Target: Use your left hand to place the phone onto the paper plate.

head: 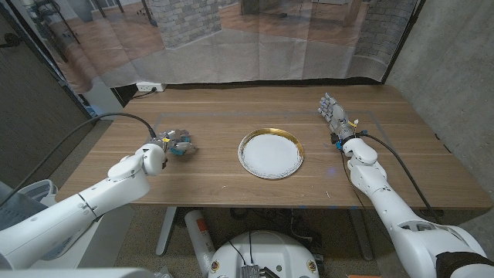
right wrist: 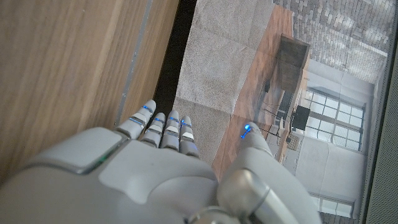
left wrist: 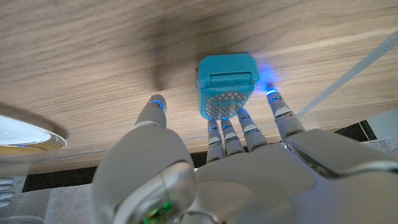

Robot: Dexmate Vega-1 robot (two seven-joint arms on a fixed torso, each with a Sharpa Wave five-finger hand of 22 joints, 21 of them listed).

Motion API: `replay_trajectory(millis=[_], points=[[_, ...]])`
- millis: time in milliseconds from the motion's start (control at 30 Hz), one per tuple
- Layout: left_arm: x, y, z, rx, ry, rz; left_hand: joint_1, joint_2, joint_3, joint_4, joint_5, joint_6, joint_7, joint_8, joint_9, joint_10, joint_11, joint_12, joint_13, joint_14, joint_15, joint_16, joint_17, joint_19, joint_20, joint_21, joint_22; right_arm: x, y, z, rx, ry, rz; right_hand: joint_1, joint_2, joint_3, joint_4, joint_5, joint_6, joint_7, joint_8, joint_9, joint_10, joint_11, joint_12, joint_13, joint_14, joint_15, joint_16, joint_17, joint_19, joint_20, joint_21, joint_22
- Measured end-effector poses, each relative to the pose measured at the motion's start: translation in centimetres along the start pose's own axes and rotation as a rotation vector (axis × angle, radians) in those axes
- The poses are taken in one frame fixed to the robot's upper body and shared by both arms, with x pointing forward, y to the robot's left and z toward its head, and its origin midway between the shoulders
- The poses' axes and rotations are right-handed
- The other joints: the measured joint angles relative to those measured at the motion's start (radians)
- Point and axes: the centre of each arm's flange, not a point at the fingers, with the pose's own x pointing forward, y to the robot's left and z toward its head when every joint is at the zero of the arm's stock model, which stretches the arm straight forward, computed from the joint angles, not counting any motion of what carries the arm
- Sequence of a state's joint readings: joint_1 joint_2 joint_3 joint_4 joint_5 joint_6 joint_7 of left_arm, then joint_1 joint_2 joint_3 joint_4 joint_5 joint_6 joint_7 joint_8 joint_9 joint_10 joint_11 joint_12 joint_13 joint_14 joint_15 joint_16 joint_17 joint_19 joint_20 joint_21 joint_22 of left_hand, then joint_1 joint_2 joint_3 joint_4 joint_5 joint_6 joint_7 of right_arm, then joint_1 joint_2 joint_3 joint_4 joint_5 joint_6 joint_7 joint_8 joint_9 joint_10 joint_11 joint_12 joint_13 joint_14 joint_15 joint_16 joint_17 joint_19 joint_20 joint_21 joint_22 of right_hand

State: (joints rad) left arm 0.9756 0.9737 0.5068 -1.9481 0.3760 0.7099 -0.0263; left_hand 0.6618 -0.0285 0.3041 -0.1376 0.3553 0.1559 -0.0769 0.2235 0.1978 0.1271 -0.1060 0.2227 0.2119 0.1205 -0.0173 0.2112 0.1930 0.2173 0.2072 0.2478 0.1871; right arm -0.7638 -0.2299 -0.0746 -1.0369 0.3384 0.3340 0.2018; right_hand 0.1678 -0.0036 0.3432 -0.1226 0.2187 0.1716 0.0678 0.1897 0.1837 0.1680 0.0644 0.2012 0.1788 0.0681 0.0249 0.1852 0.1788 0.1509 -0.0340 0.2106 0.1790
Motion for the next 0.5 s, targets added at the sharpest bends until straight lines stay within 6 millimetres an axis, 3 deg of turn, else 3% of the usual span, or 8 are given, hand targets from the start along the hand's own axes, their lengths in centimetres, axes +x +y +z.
replay_trajectory(millis=[167, 300, 500], points=[[0.12, -0.08, 0.22, 0.002, 0.002, -0.006, 0.066, 0.012, 0.02, -0.02, -0.018, 0.022, -0.008, 0.0, 0.0, 0.016, -0.005, 0.008, 0.0, 0.043, -0.007, 0.008, 0.002, 0.09, -0.003, 0.028, 0.0, 0.0, -0.02, 0.0, 0.0, 0.0, 0.0, 0.0, 0.0, 0.0, 0.0, 0.0, 0.0, 0.0, 0.0, 0.0, 0.0, 0.0, 0.0, 0.0, 0.004, 0.004, 0.0, 0.0, 0.0, 0.0, 0.0, 0.0], [0.21, 0.08, 0.28, 0.004, 0.008, -0.005, 0.117, 0.023, 0.042, -0.022, -0.042, 0.052, -0.012, 0.008, 0.0, 0.034, -0.012, 0.008, 0.004, 0.092, -0.015, 0.021, 0.012, 0.179, -0.009, 0.056, -0.002, -0.05, -0.07, -0.16, 0.002, 0.004, 0.001, 0.0, 0.0, 0.0, 0.0, 0.0, 0.0, 0.0, 0.0, 0.0, 0.0, 0.0, 0.0, 0.0, 0.004, 0.004, 0.0, 0.0, 0.0, 0.0, 0.0, 0.0], [0.19, 0.06, 0.41, -0.002, 0.018, -0.01, 0.179, 0.04, 0.072, -0.026, -0.072, 0.086, -0.015, 0.014, 0.005, 0.063, -0.019, 0.019, 0.009, 0.154, -0.021, 0.043, 0.029, 0.188, -0.011, 0.066, -0.002, 0.01, -0.09, -0.21, 0.003, 0.005, 0.007, 0.0, 0.0, 0.0, 0.0, 0.0, 0.0, 0.0, 0.0, 0.0, 0.0, 0.0, 0.0, 0.0, 0.004, 0.004, 0.0, 0.0, 0.0, 0.0, 0.0, 0.0]])
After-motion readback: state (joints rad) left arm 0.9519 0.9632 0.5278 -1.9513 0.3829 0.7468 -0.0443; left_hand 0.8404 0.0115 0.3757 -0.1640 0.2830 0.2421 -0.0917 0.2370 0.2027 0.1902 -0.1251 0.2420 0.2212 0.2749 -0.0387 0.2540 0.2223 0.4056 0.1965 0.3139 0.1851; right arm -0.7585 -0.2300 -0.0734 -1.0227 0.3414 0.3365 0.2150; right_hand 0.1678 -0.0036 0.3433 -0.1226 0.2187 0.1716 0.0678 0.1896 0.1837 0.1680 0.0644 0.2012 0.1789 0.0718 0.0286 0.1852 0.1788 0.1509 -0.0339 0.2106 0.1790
